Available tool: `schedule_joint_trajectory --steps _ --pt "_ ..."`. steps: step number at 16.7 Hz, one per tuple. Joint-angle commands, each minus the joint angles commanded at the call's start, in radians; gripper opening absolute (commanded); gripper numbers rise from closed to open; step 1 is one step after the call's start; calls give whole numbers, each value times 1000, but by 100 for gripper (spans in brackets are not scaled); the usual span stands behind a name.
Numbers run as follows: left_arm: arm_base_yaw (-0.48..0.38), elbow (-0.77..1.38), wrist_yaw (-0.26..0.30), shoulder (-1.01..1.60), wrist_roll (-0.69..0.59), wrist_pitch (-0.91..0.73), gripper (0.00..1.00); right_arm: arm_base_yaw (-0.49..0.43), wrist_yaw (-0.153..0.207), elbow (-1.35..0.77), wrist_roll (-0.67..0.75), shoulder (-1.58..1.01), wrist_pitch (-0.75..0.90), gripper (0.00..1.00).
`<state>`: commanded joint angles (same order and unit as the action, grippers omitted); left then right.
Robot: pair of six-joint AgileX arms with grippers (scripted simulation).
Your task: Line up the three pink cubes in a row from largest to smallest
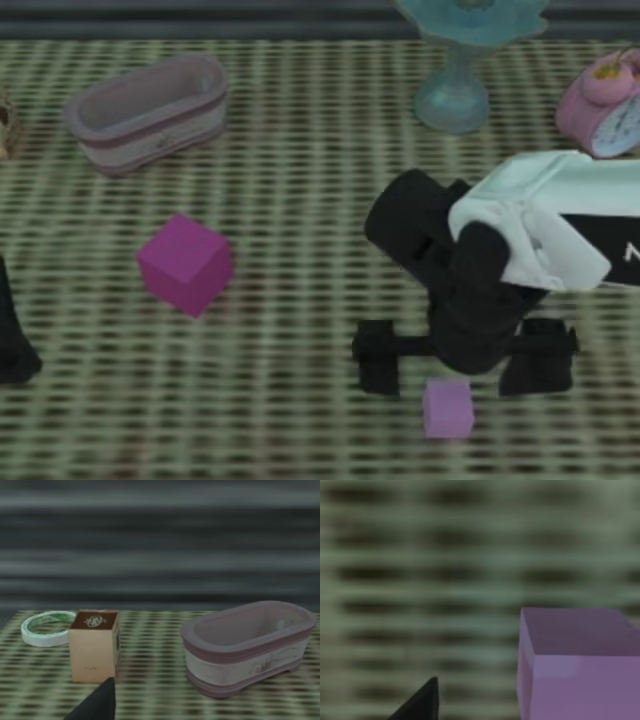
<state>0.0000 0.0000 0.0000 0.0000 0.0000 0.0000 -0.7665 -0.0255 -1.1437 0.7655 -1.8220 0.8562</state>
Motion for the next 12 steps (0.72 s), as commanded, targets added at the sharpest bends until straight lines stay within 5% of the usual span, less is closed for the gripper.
schedule_joint_trajectory --steps 5,12 --pt "0 0 0 0 0 0 100 -6 0 -103 1 73 185 100" --pt "0 0 0 0 0 0 100 14 1 -145 -8 43 209 100"
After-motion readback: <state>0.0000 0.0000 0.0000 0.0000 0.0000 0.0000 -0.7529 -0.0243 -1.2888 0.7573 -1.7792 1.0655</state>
